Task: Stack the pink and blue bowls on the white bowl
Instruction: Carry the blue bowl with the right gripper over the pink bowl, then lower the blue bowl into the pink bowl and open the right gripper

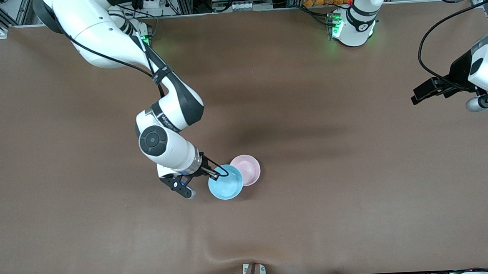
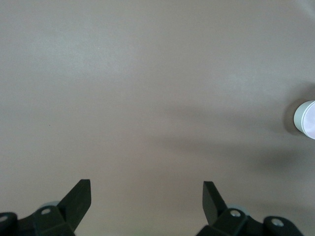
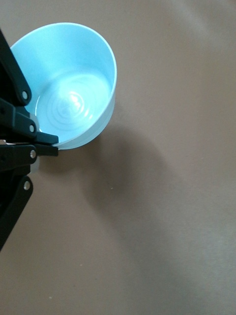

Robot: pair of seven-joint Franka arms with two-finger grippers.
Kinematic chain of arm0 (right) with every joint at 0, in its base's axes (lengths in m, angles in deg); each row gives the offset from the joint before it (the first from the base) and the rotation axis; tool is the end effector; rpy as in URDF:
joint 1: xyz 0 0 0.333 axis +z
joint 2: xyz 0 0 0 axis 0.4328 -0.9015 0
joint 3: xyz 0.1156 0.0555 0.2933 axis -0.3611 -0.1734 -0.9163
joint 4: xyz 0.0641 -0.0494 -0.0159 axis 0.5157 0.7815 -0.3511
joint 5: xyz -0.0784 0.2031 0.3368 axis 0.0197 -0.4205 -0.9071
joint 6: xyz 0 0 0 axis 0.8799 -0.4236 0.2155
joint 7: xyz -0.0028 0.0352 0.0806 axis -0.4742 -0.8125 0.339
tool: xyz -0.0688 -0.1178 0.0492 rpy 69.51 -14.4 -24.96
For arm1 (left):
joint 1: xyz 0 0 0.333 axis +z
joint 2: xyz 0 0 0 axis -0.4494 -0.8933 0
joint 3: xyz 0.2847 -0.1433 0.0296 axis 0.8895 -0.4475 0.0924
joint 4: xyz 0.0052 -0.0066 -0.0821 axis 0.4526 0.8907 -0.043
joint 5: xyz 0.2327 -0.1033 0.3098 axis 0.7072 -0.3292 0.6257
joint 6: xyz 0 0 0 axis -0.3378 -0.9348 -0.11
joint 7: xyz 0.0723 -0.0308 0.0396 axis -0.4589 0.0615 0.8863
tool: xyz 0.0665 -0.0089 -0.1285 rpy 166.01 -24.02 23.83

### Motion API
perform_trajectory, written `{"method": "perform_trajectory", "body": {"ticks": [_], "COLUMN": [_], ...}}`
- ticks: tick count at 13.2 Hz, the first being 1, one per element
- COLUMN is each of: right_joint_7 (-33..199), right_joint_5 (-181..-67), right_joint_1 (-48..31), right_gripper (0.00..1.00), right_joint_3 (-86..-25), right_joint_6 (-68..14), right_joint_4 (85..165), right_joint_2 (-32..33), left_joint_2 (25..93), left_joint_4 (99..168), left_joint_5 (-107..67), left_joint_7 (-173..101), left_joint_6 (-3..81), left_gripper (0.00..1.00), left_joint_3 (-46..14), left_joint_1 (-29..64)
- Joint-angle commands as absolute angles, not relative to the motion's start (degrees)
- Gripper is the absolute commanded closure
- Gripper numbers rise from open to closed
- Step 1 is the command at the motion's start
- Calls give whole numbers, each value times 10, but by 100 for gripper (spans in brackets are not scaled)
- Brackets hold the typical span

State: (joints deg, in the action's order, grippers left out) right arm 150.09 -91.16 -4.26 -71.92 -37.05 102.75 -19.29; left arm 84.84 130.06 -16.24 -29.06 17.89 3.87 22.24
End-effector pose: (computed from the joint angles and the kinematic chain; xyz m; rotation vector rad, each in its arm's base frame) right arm 0.6605 0.3854 0.2638 -2.7916 0.8913 0.0752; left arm 0.5658 -0.0422 0.5458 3.0444 0.2829 -0.0362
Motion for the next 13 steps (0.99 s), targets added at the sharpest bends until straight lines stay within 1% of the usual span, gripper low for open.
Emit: {"method": "perform_trajectory", "body": {"ticks": [1,5,7,9,11,13], "right_joint_7": [1539,1540,1549,1551,1556,1559], "right_joint_5": [-899,-905,-905,-905,-906,-906], "right_joint_1": [-16,-10,1,2,7,8], "right_gripper": [100,100,100,100,100,100], "right_joint_3": [-715,-716,-716,-717,-716,-716], "right_joint_6": [-378,-378,-382,-398,-410,-418], "right_joint_4": [1046,1050,1056,1056,1057,1062], "right_joint_2": [-188,-188,-189,-191,-192,-192], "left_joint_2": [844,844,847,850,849,851], "left_joint_4": [1290,1278,1276,1264,1239,1233], "left_joint_5": [-157,-157,-157,-157,-157,-157], "left_joint_7": [-297,-297,-290,-294,-296,-296], "left_joint_6": [173,171,169,166,132,110], "left_gripper": [0,0,0,0,0,0], "left_joint_3": [43,43,31,31,31,31], "left_joint_1": [213,214,216,220,221,221]}}
